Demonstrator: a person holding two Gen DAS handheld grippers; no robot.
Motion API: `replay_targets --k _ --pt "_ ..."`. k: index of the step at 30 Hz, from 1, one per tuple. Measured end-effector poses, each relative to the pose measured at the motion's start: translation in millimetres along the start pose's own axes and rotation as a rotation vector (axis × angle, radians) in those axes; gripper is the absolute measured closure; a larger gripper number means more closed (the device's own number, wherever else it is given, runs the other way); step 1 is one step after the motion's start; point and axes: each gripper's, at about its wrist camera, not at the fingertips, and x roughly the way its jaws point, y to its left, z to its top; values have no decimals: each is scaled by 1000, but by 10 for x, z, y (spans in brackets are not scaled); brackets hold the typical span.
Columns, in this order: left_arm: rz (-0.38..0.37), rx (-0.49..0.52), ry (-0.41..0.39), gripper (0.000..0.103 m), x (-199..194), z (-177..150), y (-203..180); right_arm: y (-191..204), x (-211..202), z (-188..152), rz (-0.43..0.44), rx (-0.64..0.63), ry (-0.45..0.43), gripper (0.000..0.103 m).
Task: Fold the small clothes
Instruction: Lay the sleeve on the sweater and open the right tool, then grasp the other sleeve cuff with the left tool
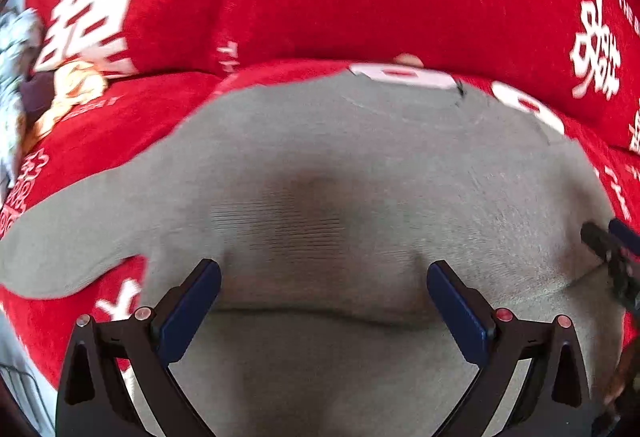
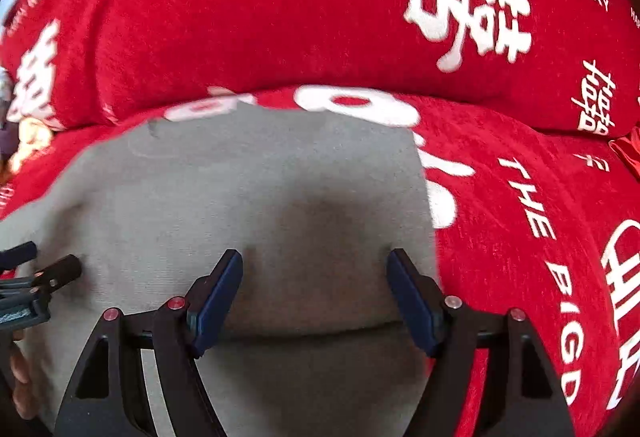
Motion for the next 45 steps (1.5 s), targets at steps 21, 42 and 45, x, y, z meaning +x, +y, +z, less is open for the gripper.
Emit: replay_targets --k 21,42,45 --pt "98 -430 -111 0 -662 -607 2241 923 -243 -339 62 -125 -9 21" --pt "-110 -936 -246 2 -316 -894 4641 1544 -283 -408 93 -236 13 21" --pt "-137 -924 -263 38 -349 -857 4650 1533 -253 -407 87 -235 19 21"
